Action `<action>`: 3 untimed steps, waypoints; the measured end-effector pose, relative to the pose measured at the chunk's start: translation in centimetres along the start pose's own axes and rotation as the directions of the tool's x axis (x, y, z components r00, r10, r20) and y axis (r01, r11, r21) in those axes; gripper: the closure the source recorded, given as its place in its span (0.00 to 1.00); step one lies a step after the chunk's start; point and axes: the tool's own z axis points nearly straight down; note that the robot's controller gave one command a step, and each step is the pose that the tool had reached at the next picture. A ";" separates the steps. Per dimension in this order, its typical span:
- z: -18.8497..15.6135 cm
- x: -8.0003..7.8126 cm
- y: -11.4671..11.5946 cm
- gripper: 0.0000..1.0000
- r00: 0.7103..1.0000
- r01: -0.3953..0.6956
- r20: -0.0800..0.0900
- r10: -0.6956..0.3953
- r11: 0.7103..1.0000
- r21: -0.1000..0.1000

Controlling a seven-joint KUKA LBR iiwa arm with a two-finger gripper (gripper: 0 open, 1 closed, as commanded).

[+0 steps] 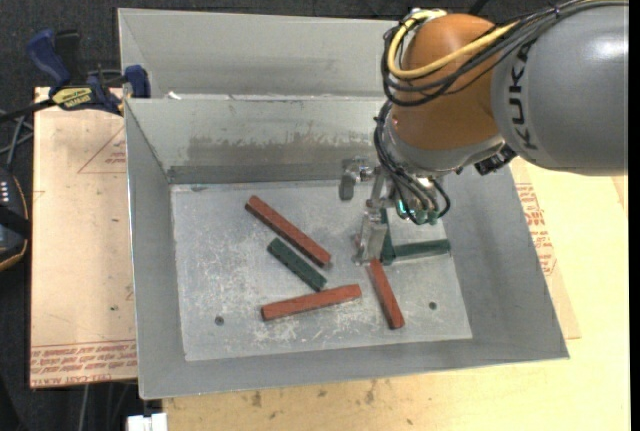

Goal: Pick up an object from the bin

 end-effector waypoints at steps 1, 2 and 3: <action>-0.5 -0.2 0.0 0.00 1.000 -0.001 0.008 0.001 1.000 -0.001; 11.6 2.5 -5.8 1.00 0.965 -0.261 0.009 0.261 0.965 -0.004; 11.5 2.5 -5.8 1.00 0.966 -0.260 0.009 0.260 0.966 -0.004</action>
Offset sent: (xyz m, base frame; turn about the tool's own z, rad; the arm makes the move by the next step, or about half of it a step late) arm -0.0266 -0.0593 -0.1164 0.2650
